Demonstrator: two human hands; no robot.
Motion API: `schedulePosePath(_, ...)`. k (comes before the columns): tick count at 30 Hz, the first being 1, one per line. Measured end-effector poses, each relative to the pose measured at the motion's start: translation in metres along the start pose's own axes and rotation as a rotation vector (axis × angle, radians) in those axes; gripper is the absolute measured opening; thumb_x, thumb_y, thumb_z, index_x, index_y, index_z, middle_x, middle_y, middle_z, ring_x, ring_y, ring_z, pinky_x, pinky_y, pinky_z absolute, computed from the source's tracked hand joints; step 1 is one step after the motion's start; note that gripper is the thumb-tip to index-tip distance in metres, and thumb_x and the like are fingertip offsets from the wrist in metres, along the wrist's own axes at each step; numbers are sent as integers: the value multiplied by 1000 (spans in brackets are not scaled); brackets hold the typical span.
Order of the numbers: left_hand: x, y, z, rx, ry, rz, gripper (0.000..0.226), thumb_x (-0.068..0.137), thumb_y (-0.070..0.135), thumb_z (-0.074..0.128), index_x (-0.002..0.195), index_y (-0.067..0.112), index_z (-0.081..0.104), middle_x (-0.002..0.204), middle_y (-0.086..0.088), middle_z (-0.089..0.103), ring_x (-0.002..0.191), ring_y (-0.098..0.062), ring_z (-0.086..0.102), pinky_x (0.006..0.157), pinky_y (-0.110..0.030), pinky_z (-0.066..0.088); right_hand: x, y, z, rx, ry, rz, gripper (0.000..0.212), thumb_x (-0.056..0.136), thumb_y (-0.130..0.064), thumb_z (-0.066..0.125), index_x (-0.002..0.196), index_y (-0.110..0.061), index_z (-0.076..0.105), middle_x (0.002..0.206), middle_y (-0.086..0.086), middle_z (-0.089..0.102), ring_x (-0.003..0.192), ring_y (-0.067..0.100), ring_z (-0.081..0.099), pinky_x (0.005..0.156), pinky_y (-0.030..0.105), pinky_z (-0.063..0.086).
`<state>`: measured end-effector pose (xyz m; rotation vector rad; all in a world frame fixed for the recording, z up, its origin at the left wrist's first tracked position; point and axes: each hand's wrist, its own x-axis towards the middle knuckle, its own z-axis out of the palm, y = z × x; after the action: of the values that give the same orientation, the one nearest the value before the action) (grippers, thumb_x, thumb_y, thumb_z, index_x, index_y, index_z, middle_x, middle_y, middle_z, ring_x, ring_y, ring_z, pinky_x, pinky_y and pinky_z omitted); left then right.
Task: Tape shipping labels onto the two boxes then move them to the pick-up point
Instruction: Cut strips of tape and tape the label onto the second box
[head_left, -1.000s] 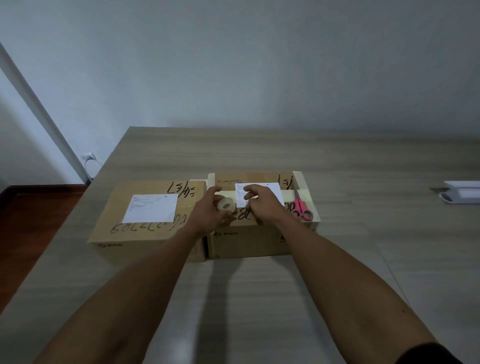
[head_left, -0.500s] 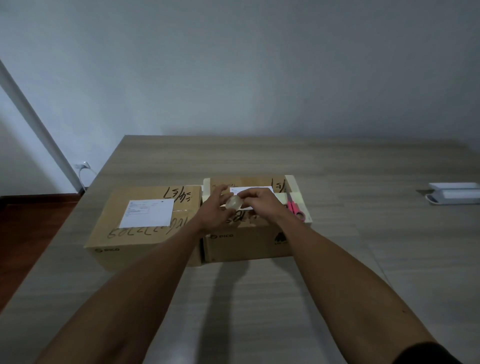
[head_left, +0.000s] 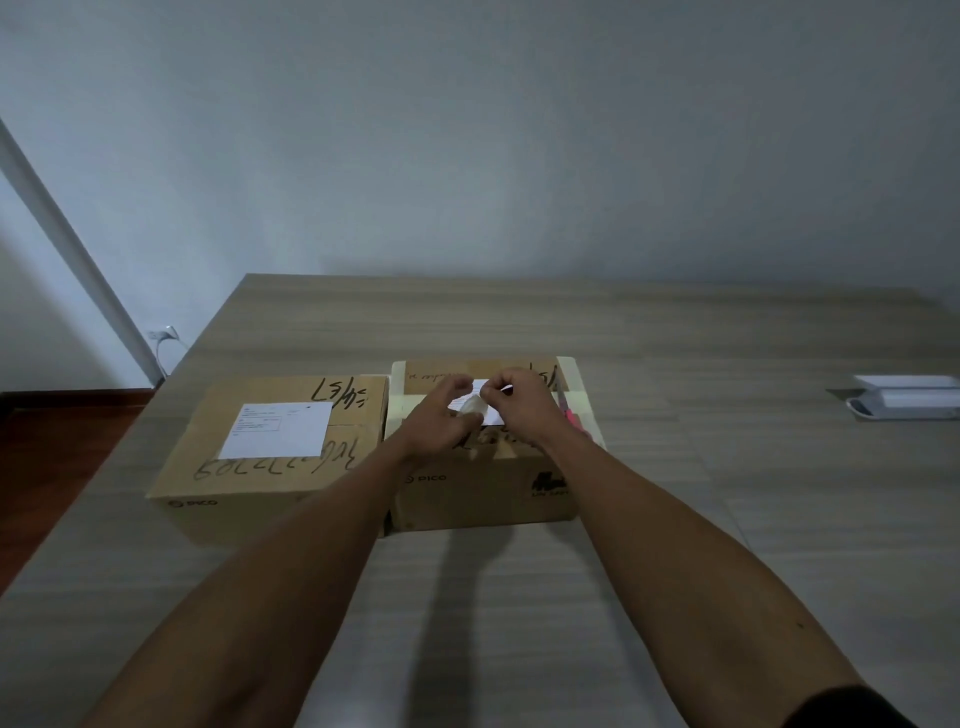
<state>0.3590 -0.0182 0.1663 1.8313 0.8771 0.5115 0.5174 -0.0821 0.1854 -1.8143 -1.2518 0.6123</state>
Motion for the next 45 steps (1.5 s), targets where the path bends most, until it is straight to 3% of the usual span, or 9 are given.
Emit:
schedulePosePath(6,4,12,9,-4,141,-99,36,98,35,63,132,27,52,92,1,61,80,-19,58,66,-28,42,7,-7,-12,-80,81,-69,18,98,-6,60,86,7,64,86,4,56,84,23,55,77,38,45)
schedulePosePath(10,10,4,7,57,214,-128,32,91,53,68,99,21,71,105,5,67,94,-17,63,79,-32,48,18,-5,-23,-85,54,-83,16,99,-12,62,84,-6,64,101,8,61,91,21,58,81,32,44)
schedulePosePath(13,13,6,9,-3,200,-99,59,79,60,76,77,3,65,80,3,65,72,-15,60,73,-34,50,24,-6,-30,-81,21,-83,15,99,-13,63,85,-9,65,101,4,61,92,19,59,79,29,43)
schedulePosePath(18,12,12,7,-52,163,-93,47,66,52,91,95,21,71,90,-2,75,78,-20,72,68,-38,59,34,-9,-43,-148,-23,-100,16,97,-18,67,84,-9,70,98,1,67,93,19,64,84,38,54)
schedulePosePath(26,12,27,13,-47,107,-109,29,79,30,74,106,21,71,98,-11,74,49,-2,47,54,-25,37,36,-22,-49,-168,-95,-137,11,96,-12,65,89,-8,73,93,-7,67,87,11,63,81,35,53)
schedulePosePath(35,12,25,8,83,134,-112,41,82,33,70,61,6,47,56,1,40,50,-15,32,57,-31,30,29,-31,-53,-204,-78,-198,14,99,-10,62,90,-3,70,94,-9,57,93,14,59,83,31,49)
schedulePosePath(38,12,24,6,99,124,-123,34,82,36,72,92,4,68,74,1,59,63,-15,53,64,-32,45,32,-31,-56,-210,-105,-203,14,98,-11,64,88,-5,71,96,-6,60,93,16,61,83,32,50)
schedulePosePath(41,7,24,4,45,88,-99,51,86,37,73,134,29,56,109,2,66,95,-19,68,79,-39,60,35,-30,-57,-216,-124,-208,14,96,-13,67,84,-11,72,94,-5,65,91,16,65,79,31,51)
schedulePosePath(45,4,30,4,-41,43,-75,52,92,29,71,141,30,54,118,1,64,95,-19,65,72,-36,59,38,-30,-55,-230,-125,-209,14,96,-14,68,85,-8,74,94,-3,67,86,14,65,79,33,55)
